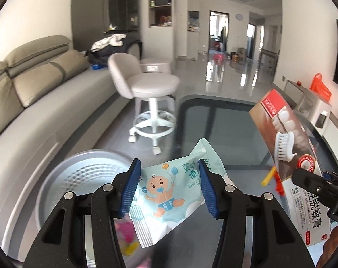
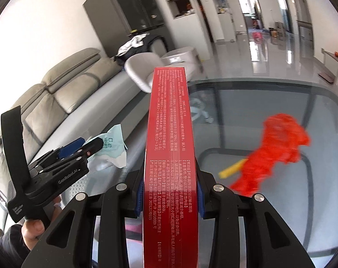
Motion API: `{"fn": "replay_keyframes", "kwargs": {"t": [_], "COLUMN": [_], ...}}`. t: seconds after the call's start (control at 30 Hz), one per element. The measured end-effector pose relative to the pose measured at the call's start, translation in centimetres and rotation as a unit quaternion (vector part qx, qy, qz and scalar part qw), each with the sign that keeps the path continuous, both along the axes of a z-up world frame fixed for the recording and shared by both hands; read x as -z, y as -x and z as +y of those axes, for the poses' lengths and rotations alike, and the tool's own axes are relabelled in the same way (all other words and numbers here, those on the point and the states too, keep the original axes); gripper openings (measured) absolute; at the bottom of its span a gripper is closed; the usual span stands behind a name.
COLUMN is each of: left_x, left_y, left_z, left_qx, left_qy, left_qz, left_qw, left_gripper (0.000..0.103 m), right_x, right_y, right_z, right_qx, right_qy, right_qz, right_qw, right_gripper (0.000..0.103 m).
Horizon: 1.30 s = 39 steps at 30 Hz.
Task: Collect trash
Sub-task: 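Carry wipes packet and red box over the gray basket and open both tools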
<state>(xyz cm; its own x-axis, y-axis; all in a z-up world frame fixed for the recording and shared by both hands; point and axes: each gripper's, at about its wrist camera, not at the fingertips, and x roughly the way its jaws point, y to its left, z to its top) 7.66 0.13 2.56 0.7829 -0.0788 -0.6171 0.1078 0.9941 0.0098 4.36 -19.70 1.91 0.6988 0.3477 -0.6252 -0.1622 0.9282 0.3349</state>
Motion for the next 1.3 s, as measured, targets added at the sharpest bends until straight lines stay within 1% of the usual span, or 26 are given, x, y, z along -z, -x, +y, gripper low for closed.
{"fn": "replay_keyframes", "kwargs": {"t": [0.3, 0.5, 0.63, 0.73, 0.97, 1.13, 1.27, 1.3], "left_x": [0.5, 1.7, 2.8, 3.5, 4.2, 4.5, 4.4, 4.4], "left_y": [1.4, 2.0, 2.2, 2.1, 2.1, 2.0, 2.1, 2.1], "left_z": [8.1, 11.9, 13.6, 14.7, 16.4, 16.6, 16.5, 16.5], "left_qx": [-0.066, -0.1, -0.114, -0.126, -0.146, -0.151, -0.152, -0.154], "left_qy": [-0.02, -0.025, -0.029, -0.027, -0.024, -0.03, -0.029, -0.029], "left_qz": [0.002, 0.015, 0.027, 0.034, 0.047, 0.051, 0.046, 0.045], "left_qw": [0.9976, 0.9945, 0.9927, 0.9911, 0.9879, 0.9869, 0.9868, 0.9867], "left_gripper": [0.051, 0.051, 0.051, 0.051, 0.051, 0.052, 0.053, 0.052], "right_x": [1.0, 2.0, 2.9, 3.3, 4.2, 4.5, 4.6, 4.6], "right_y": [-2.1, -3.4, -4.1, -4.2, -5.3, -5.8, -5.9, -5.9], "right_z": [8.8, 13.5, 16.7, 18.0, 20.0, 21.1, 21.5, 21.5], "right_qx": [-0.071, -0.109, -0.132, -0.144, -0.164, -0.175, -0.176, -0.176], "right_qy": [-0.001, -0.008, 0.004, 0.018, 0.026, 0.028, 0.034, 0.035], "right_qz": [0.015, 0.036, 0.049, 0.053, 0.071, 0.077, 0.079, 0.079], "right_qw": [0.997, 0.993, 0.99, 0.988, 0.984, 0.981, 0.981, 0.981], "right_gripper": [0.034, 0.034, 0.034, 0.034, 0.034, 0.034, 0.035, 0.035]}}
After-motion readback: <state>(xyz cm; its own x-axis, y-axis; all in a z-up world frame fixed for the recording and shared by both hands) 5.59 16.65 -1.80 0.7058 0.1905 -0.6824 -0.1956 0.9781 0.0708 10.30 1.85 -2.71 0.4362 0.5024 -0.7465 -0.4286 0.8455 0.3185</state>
